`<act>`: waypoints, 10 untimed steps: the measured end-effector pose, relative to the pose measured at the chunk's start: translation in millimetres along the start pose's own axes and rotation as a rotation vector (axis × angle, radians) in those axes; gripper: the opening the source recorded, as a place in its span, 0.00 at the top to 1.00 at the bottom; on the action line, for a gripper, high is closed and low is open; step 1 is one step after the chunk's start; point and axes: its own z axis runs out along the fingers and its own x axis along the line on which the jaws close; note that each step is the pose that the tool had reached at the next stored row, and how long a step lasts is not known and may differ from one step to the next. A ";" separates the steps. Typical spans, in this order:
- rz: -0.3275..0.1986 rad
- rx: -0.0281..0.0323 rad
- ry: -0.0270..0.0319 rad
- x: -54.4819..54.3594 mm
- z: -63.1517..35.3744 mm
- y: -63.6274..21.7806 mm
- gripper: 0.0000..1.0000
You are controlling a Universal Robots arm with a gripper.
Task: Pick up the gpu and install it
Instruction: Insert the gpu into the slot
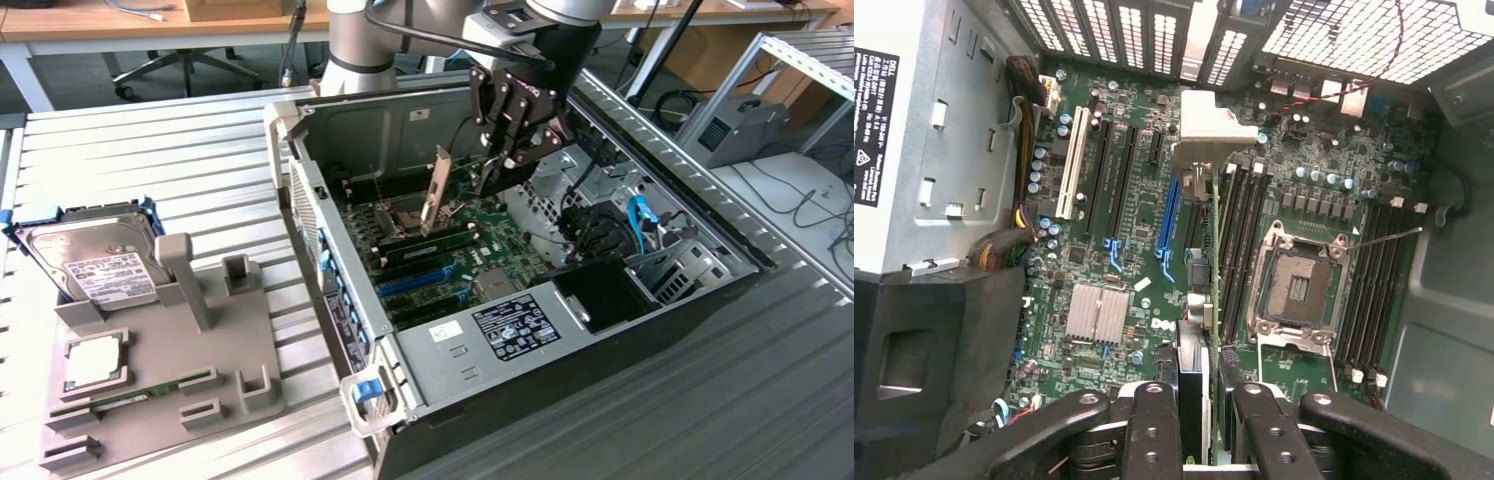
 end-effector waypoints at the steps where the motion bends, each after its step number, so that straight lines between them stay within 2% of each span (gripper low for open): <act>1: 0.000 0.0000 -0.0001 0.1 0.0 0.0 0.74; 10: 0.000 0.0001 -0.0008 1.8 0.5 0.3 0.74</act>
